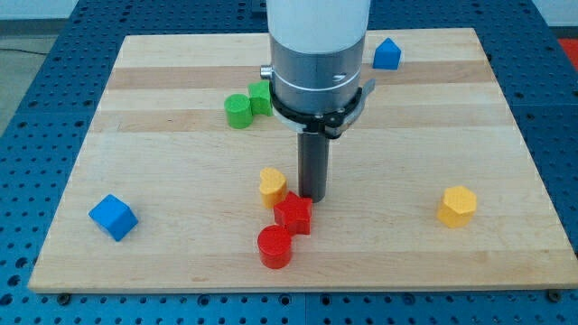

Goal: Move the yellow heart towards the blue cube

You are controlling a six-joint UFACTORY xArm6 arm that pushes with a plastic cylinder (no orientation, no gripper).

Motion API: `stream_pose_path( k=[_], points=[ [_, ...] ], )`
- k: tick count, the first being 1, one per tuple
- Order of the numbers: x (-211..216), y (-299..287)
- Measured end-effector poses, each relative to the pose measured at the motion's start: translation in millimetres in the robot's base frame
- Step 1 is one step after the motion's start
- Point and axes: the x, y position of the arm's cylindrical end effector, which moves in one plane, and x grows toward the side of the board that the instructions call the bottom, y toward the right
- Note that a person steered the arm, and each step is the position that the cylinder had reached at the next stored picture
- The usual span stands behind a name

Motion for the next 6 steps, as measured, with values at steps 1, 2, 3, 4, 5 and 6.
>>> stream_pose_path(
  k=[1,2,3,4,5,6],
  points=[
    [-16.5,-62.9],
    [-39.1,-119.4],
    [-38.2,-160.2],
    [-31.0,-179.9],
    [-31.4,-180.1],
    [-30.9,-160.7]
  ],
)
